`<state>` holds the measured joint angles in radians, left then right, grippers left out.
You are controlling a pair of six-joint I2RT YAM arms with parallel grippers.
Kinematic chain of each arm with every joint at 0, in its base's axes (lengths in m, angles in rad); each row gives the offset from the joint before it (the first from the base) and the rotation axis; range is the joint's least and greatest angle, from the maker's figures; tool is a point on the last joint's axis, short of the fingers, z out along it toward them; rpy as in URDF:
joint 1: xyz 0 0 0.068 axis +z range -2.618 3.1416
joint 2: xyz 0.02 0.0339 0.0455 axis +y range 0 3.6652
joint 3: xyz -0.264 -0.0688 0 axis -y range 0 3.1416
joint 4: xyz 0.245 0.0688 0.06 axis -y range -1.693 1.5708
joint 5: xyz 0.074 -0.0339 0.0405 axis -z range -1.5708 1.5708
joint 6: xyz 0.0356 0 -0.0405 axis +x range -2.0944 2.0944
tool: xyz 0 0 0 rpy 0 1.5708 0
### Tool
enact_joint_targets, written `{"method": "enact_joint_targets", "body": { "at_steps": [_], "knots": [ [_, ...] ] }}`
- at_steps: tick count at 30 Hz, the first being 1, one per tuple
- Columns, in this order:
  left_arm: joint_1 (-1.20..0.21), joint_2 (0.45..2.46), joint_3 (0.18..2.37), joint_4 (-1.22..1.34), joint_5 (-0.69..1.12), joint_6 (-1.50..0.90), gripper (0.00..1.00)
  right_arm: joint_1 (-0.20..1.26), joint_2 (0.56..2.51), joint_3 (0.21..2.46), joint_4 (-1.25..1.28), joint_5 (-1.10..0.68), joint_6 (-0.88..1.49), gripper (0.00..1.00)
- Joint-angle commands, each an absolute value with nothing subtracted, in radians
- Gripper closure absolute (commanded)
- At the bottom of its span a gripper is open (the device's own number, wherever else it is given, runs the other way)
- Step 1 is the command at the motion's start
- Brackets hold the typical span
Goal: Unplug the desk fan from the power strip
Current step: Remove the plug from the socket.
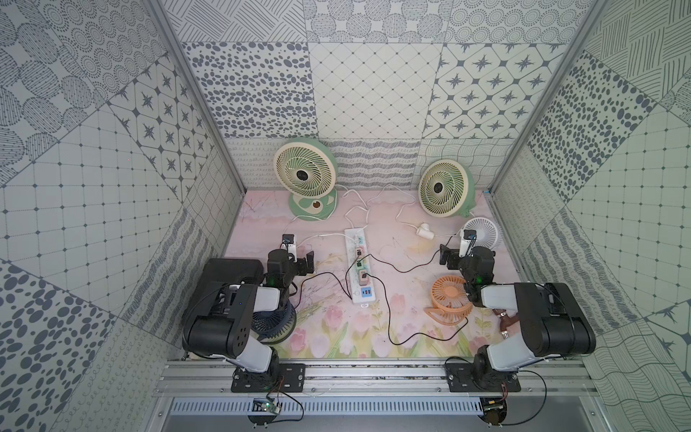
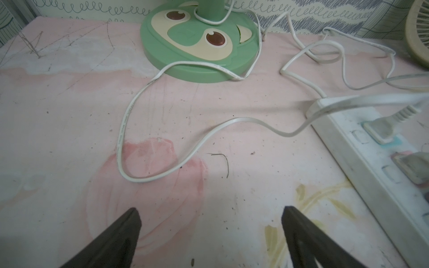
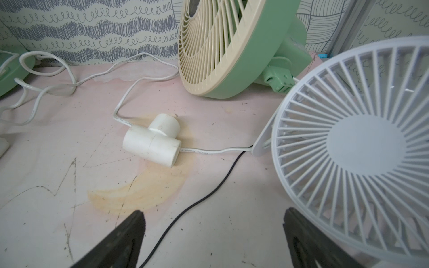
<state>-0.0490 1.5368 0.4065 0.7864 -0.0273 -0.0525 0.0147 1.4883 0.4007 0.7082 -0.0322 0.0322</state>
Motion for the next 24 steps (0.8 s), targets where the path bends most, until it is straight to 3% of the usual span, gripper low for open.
{"method": "enact_joint_targets", "body": {
  "at_steps": [1, 8, 17, 24],
  "knots": [
    [-0.041, 1.452, 0.409, 0.754, -0.072, -0.068, 0.01, 0.036, 1.383, 0.452, 0.611, -0.025, 0.011, 0.03],
    [-0.07, 1.273, 0.449, 0.509, -0.051, -0.123, 0.01, 0.172, 1.201, 0.608, 0.214, -0.026, -0.048, 0.03],
    [-0.147, 1.068, 0.435, 0.328, 0.0, -0.326, 0.01, 0.493, 1.114, 0.788, -0.085, 0.023, -0.014, 0.03],
    [-0.188, 1.043, 0.415, 0.289, 0.203, -0.497, 0.17, 0.72, 1.182, 0.939, -0.231, 0.115, 0.249, 0.03]
  ]
}}
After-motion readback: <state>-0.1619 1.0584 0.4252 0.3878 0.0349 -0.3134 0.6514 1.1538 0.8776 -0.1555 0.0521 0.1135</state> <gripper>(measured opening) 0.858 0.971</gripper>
